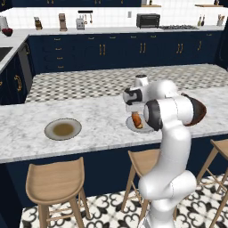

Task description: Place one bun and one sausage from the bowl on each plate.

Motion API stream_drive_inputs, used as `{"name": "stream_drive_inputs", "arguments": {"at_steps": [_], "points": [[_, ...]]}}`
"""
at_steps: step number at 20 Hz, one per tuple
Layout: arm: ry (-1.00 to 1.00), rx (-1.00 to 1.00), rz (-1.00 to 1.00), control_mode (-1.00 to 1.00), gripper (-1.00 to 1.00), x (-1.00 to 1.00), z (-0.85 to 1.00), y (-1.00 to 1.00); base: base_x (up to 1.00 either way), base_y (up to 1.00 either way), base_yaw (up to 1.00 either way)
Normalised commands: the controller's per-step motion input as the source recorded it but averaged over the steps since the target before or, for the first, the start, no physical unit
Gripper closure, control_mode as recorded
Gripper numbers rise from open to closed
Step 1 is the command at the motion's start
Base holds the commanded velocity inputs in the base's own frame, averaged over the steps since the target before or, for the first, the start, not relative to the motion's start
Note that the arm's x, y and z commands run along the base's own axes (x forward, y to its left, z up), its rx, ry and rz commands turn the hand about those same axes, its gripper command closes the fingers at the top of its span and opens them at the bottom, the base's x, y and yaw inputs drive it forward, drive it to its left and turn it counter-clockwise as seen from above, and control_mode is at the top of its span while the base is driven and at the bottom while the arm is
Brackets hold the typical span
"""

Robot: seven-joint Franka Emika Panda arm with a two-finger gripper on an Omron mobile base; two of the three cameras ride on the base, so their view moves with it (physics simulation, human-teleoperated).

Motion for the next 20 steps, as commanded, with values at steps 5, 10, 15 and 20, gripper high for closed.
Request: {"name": "stream_drive_inputs", "arguments": {"at_steps": [5,10,15,20], "points": [[-0.26,-0.03,0.0,-1.0,-1.0,-0.5,0.98,-0.73,0.0,0.0,0.0],[-0.18,-0.02,-0.05,-1.0,-1.0,-0.14,0.51,-1.0,0.0,0.0,0.0],[-0.08,-0.08,-0.12,-1.0,-1.0,0.0,0.01,-1.0,0.0,0.0,0.0],[-0.03,-0.03,-0.05,-1.0,-1.0,0.2,0.0,-1.0,0.0,0.0,0.0]]}}
